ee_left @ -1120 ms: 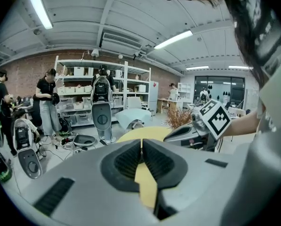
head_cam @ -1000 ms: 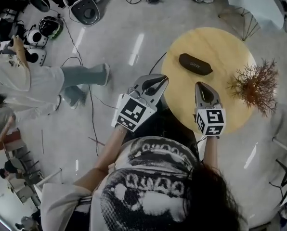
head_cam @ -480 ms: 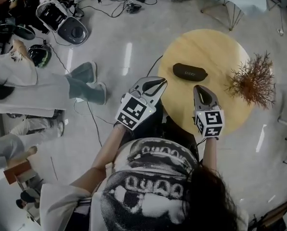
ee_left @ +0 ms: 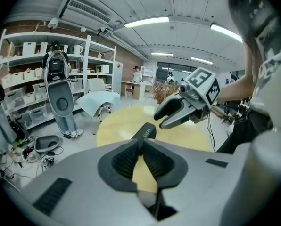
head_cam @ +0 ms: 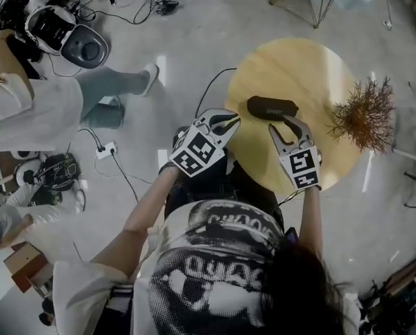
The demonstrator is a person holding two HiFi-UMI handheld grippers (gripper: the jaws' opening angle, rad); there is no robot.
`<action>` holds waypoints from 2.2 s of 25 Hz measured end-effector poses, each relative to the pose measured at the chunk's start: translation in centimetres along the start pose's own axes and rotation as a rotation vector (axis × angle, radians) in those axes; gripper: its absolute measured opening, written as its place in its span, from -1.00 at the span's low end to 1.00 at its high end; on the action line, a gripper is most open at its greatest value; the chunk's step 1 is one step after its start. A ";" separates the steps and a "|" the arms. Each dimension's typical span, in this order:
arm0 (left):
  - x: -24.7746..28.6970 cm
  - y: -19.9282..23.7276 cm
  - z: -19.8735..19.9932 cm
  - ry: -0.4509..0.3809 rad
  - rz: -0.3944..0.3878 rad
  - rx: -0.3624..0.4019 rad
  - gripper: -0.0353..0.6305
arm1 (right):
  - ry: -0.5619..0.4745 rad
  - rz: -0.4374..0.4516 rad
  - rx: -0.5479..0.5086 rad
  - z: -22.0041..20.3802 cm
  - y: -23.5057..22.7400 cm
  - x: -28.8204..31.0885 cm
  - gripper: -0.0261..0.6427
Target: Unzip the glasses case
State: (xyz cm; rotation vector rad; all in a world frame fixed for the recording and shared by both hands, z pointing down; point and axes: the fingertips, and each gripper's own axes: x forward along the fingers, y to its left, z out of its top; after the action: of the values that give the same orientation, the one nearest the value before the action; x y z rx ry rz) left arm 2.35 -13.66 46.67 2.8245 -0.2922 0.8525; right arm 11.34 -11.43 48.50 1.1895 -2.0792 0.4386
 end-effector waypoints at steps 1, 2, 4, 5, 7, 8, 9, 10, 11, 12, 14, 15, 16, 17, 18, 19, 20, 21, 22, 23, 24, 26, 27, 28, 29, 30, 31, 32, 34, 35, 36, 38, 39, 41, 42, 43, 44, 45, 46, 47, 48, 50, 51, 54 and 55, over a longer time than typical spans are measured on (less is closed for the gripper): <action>0.4 0.4 -0.5 0.006 -0.016 0.006 -0.83 | 0.030 0.001 -0.031 -0.1 -0.4 0.6 -0.50; 0.9 0.9 -1.0 0.013 -0.033 0.015 -0.83 | 0.060 0.005 -0.065 -0.2 -0.8 1.1 -0.49; 1.7 1.7 -2.0 0.033 -0.066 0.037 -0.80 | 0.125 0.032 -0.149 -0.3 -1.4 2.2 -0.37; 2.2 2.1 -2.5 0.044 -0.081 0.047 -0.74 | 0.160 0.050 -0.196 -0.2 -1.5 2.7 -0.31; 3.0 2.8 -3.6 0.067 -0.105 0.065 -0.59 | 0.220 0.084 -0.293 -0.3 -1.9 3.8 -0.29; 3.5 3.2 -4.1 0.081 -0.112 0.079 -0.56 | 0.246 0.100 -0.339 -0.4 -2.1 4.2 -0.29; 4.0 3.5 -4.5 0.094 -0.116 0.098 -0.56 | 0.273 0.121 -0.382 -0.7 -2.2 4.6 -0.29; 4.6 3.7 -5.0 0.108 -0.122 0.122 -0.56 | 0.300 0.148 -0.419 -1.1 -2.3 5.0 -0.29; 5.3 3.8 -5.4 0.121 -0.132 0.151 -0.56 | 0.330 0.181 -0.451 -1.6 -2.4 5.3 -0.28; 6.0 3.8 -5.8 0.131 -0.147 0.180 -0.56 | 0.360 0.215 -0.476 -2.2 -2.4 5.6 -0.23; 7.2 3.7 -6.3 0.133 -0.191 0.216 -0.55 | 0.415 0.275 -0.512 -3.3 -2.5 6.4 -0.19; 7.7 3.6 -6.3 0.127 -0.214 0.221 -0.52 | 0.438 0.298 -0.522 -3.7 -2.6 6.8 -0.19; 8.1 3.6 -6.4 0.123 -0.231 0.225 -0.49 | 0.458 0.318 -0.528 -4.0 -2.7 7.1 -0.19; 8.5 3.7 -6.4 0.126 -0.239 0.237 -0.48 | 0.477 0.335 -0.532 -4.2 -2.8 7.3 -0.19; 8.9 3.8 -6.5 0.136 -0.243 0.258 -0.48 | 0.493 0.352 -0.532 -4.4 -2.9 7.4 -0.18; 9.2 4.0 -6.6 0.150 -0.247 0.285 -0.48 | 0.505 0.368 -0.528 -4.5 -2.8 7.6 -0.16; 9.6 4.2 -6.7 0.164 -0.253 0.310 -0.48 | 0.513 0.382 -0.523 -4.6 -2.8 7.7 -0.16; 9.9 4.4 -6.8 0.178 -0.262 0.333 -0.48 | 0.519 0.392 -0.518 -4.6 -2.6 7.8 -0.16; 10.2 4.6 -7.0 0.192 -0.271 0.357 -0.48 | 0.521 0.397 -0.517 -4.6 -2.5 7.9 -0.15; 10.5 4.8 -7.1 0.206 -0.280 0.384 -0.48 | 0.523 0.400 -0.517 -4.5 -2.4 7.9 -0.15; 10.8 4.9 -7.1 0.219 -0.289 0.414 -0.48 | 0.525 0.401 -0.515 -4.5 -2.4 7.9 -0.15; 11.5 4.9 -7.1 0.234 -0.312 0.470 -0.48 | 0.526 0.398 -0.506 -4.5 -2.5 7.8 -0.15; 11.8 4.8 -7.0 0.238 -0.329 0.489 -0.49 | 0.525 0.396 -0.498 -4.6 -2.5 7.8 -0.15; 12.1 4.8 -6.9 0.242 -0.350 0.502 -0.49 | 0.522 0.395 -0.490 -4.6 -2.6 7.8 -0.15; 12.3 4.7 -6.9 0.247 -0.373 0.512 -0.49 | 0.518 0.396 -0.481 -4.5 -2.7 7.9 -0.15; 12.4 4.6 -6.9 0.254 -0.396 0.523 -0.51 | 0.512 0.397 -0.471 -4.5 -2.8 8.0 -0.15; 12.5 4.5 -6.9 0.261 -0.416 0.539 -0.56 | 0.507 0.398 -0.459 -4.5 -2.9 8.0 -0.14; 12.6 4.4 -7.1 0.267 -0.434 0.562 -0.62 | 0.502 0.397 -0.445 -4.5 -2.9 8.1 -0.14; 12.8 4.3 -7.3 0.270 -0.456 0.624 -0.74 | 0.493 0.395 -0.416 -4.6 -2.8 8.2 -0.12; 13.0 4.3 -7.3 0.269 -0.465 0.653 -0.78 | 0.489 0.392 -0.404 -4.6 -2.8 8.2 -0.12; 13.1 4.2 -7.3 0.267 -0.477 0.675 -0.78 | 0.485 0.388 -0.395 -4.7 -2.9 8.1 -0.12; 13.4 4.2 -7.2 0.267 -0.502 0.690 -0.79 | 0.478 0.377 -0.379 -4.7 -3.0 8.0 -0.12; 13.4 4.2 -7.1 0.271 -0.510 0.683 -0.79 | 0.473 0.371 -0.368 -4.7 -3.1 8.0 -0.12; 13.5 4.3 -7.1 0.286 -0.517 0.647 -0.80 | 0.463 0.360 -0.333 -4.8 -3.0 8.0 -0.12; 13.4 4.3 -7.2 0.295 -0.516 0.624 -0.80 | 0.458 0.357 -0.312 -4.9 -3.0 8.0 -0.12; 13.4 4.4 -7.2 0.301 -0.512 0.605 -0.80 | 0.453 0.358 -0.294 -4.9 -3.0 8.0 -0.12; 13.4 4.4 -7.2 0.303 -0.506 0.595 -0.80 | 0.447 0.360 -0.279 -4.9 -3.0 8.0 -0.12; 13.4 4.3 -7.2 0.303 -0.498 0.591 -0.80 | 0.442 0.364 -0.266 -5.0 -3.0 8.0 -0.12; 13.4 4.3 -7.2 0.302 -0.489 0.588 -0.80 | 0.438 0.369 -0.255 -5.0 -3.0 8.0 -0.12; 13.3 4.2 -7.2 0.302 -0.478 0.581 -0.80 | 0.435 0.375 -0.245 -5.0 -3.0 8.0 -0.12; 13.3 4.2 -7.2 0.301 -0.468 0.568 -0.80 | 0.433 0.381 -0.238 -5.0 -3.0 7.9 -0.12; 13.3 4.2 -7.2 0.297 -0.456 0.530 -0.81 | 0.430 0.392 -0.228 -4.9 -3.1 7.9 -0.12; 13.3 4.2 -7.2 0.296 -0.458 0.510 -0.81 | 0.428 0.396 -0.224 -5.0 -3.1 8.0 -0.12; 13.1 3.9 -7.5 0.295 -0.472 0.481 -0.81 | 0.415 0.400 -0.219 -5.0 -3.2 8.0 -0.12; 12.9 3.7 -7.6 0.297 -0.471 0.480 -0.81 | 0.408 0.401 -0.219 -5.0 -3.2 8.0 -0.11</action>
State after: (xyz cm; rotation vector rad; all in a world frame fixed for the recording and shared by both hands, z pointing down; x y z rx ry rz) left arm 8.00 -17.31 60.53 2.9001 0.6757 1.3320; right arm 13.33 -15.12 57.59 0.5009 -1.9358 0.5670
